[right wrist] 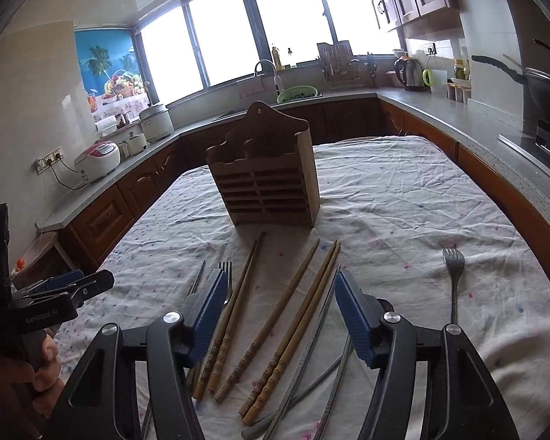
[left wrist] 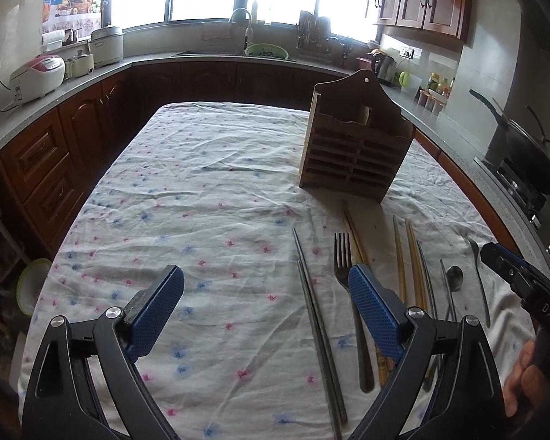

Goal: Organize utensils
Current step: 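Lower the left gripper onto the metal chopsticks and close on them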

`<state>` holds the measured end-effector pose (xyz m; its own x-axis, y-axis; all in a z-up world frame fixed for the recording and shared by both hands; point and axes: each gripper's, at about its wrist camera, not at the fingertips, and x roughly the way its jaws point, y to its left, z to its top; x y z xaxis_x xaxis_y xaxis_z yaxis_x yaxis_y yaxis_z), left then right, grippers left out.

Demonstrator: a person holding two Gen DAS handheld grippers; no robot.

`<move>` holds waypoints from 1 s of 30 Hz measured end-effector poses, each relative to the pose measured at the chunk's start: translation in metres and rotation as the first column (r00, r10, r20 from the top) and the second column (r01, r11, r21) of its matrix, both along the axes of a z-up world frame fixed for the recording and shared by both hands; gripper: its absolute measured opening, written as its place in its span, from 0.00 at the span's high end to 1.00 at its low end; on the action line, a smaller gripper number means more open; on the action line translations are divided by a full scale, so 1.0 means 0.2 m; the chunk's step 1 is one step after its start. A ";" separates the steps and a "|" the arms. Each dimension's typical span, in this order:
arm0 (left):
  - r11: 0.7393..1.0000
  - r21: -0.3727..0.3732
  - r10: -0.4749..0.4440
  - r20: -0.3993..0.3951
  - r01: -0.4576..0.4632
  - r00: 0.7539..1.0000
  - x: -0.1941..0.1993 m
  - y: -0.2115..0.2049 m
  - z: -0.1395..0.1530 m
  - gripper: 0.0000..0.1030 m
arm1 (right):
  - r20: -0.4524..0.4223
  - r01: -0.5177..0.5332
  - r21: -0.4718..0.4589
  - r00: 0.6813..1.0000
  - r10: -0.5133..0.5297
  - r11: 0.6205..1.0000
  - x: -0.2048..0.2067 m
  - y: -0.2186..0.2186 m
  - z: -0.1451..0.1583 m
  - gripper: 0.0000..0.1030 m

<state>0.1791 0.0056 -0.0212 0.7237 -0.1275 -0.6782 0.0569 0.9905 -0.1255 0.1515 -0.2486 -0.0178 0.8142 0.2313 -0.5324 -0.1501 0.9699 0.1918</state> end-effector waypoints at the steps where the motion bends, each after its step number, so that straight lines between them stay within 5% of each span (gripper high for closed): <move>1: 1.000 -0.001 -0.006 -0.012 0.006 1.000 0.03 -0.01 -0.01 0.14 | -0.016 -0.005 0.010 1.000 0.005 1.000 0.04 0.00 -0.01 0.45; 18: 0.995 -0.010 -0.100 -0.228 0.101 0.969 0.51 -0.15 -0.24 0.38 | -0.263 0.009 0.043 0.965 0.002 0.999 0.61 -0.01 -0.22 0.66; 26: 0.990 -0.024 -0.137 -0.306 0.136 0.942 0.64 -0.21 -0.34 0.60 | -0.345 0.023 0.020 0.938 -0.015 1.000 0.78 -0.02 -0.33 0.72; 30: 0.987 0.037 -0.141 -0.304 0.159 0.942 0.66 -0.26 -0.35 0.61 | -0.351 0.018 -0.018 0.936 -0.023 1.000 0.83 0.01 -0.36 0.74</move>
